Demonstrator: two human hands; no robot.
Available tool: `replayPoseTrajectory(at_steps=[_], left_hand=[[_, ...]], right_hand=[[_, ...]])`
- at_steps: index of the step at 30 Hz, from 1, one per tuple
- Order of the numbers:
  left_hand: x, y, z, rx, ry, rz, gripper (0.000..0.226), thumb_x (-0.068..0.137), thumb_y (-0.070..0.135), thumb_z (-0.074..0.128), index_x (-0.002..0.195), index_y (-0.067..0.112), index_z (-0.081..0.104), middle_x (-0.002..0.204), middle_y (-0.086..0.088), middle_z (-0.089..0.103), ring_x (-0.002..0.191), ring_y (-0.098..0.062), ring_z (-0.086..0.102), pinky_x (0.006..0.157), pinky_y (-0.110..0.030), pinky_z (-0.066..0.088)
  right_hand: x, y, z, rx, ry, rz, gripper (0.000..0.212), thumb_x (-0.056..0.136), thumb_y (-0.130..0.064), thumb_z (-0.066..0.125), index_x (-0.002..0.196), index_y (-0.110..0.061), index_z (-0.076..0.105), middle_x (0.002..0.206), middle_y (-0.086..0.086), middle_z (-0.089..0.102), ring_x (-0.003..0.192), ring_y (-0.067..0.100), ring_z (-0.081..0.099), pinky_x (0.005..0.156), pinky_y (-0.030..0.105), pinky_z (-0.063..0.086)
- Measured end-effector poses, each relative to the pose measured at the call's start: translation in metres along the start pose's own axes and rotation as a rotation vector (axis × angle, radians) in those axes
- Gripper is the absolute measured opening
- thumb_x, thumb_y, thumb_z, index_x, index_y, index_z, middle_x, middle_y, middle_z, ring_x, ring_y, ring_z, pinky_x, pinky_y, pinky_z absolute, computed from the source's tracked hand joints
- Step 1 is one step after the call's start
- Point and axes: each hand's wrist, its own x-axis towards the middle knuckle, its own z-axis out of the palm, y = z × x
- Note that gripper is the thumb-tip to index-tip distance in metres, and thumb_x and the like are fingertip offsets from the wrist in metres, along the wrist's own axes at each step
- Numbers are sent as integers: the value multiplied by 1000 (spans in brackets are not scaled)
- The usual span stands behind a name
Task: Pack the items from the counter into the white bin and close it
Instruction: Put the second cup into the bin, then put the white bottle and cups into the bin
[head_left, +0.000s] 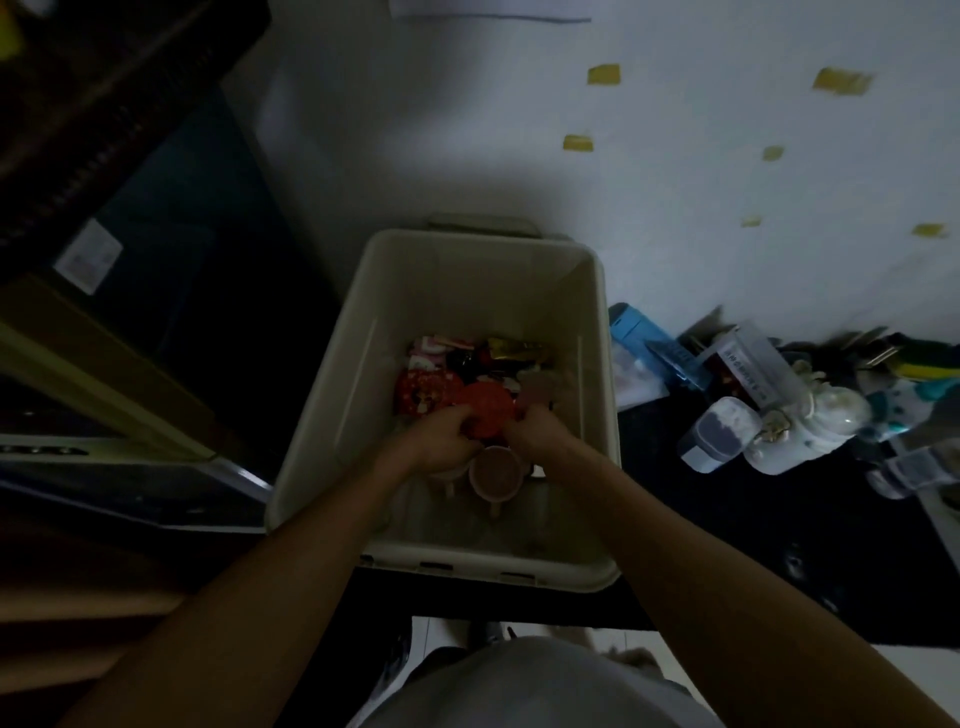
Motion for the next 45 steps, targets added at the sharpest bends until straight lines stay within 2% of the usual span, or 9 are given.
replayPoseTrajectory(at_steps=[3, 6, 8, 12, 17, 20, 25, 32, 45], left_hand=[[1, 13, -7, -30, 57, 73, 44, 92, 25, 63, 134, 19, 53, 132, -1, 59, 114, -10, 55, 93, -20, 42], [5, 28, -15, -25, 80, 124, 34, 94, 33, 59, 126, 25, 55, 125, 5, 62, 109, -9, 60, 93, -30, 51], [5, 39, -21, -15, 99, 157, 31, 94, 35, 56, 124, 29, 55, 125, 6, 62, 106, -4, 60, 92, -30, 52], [3, 73, -30, -52, 135, 254, 40, 89, 34, 54, 128, 29, 54, 128, 10, 59, 113, -4, 57, 95, -24, 47], [14, 121, -17, -112, 184, 370, 33, 93, 17, 58, 121, 32, 53, 117, 15, 60, 100, 13, 55, 83, -4, 43], [24, 148, -2, -118, 181, 404, 36, 95, 18, 57, 130, 23, 52, 129, 7, 57, 112, 3, 54, 95, -16, 43], [45, 193, 41, 29, 124, 441, 49, 95, 19, 57, 142, 14, 45, 144, -2, 47, 131, -13, 45, 111, -30, 36], [81, 220, 87, 25, 79, 379, 50, 95, 24, 55, 143, 20, 42, 147, 2, 44, 134, -10, 40, 108, -21, 31], [132, 263, 168, -34, -18, 289, 51, 94, 26, 58, 142, 22, 41, 146, 3, 44, 133, -12, 41, 111, -34, 37]], right_hand=[[-4, -6, -15, -35, -13, -177, 15, 98, -17, 51, 103, -9, 61, 83, 1, 64, 79, 18, 62, 64, 11, 50], [-12, -15, -34, 42, 13, -257, 9, 95, -24, 52, 101, -30, 54, 95, 0, 64, 85, 18, 66, 66, 27, 54], [-15, -17, -46, 77, 34, -300, 15, 92, -26, 53, 104, -35, 50, 98, -4, 63, 85, 13, 66, 65, 25, 52], [-22, -23, -75, 101, 119, -402, 43, 92, -28, 55, 135, -27, 47, 114, -11, 57, 91, 0, 61, 68, 16, 52], [-29, -7, -124, 137, 216, -457, 40, 94, -24, 54, 135, -25, 52, 118, -14, 58, 101, -8, 56, 66, 3, 44], [-29, 10, -148, 158, 282, -454, 33, 95, -15, 52, 127, -18, 57, 114, -11, 61, 103, -1, 58, 81, 12, 41], [-25, 59, -191, 183, 314, -377, 38, 95, -8, 50, 133, -14, 54, 123, -4, 57, 111, 5, 52, 81, 10, 39], [-9, 109, -237, 172, 303, -292, 41, 93, -10, 50, 134, -15, 53, 129, 3, 58, 119, 16, 54, 99, 29, 42], [-4, 177, -322, 57, 422, -334, 39, 94, -7, 51, 132, -11, 55, 130, 4, 58, 115, 10, 52, 95, 23, 41]])
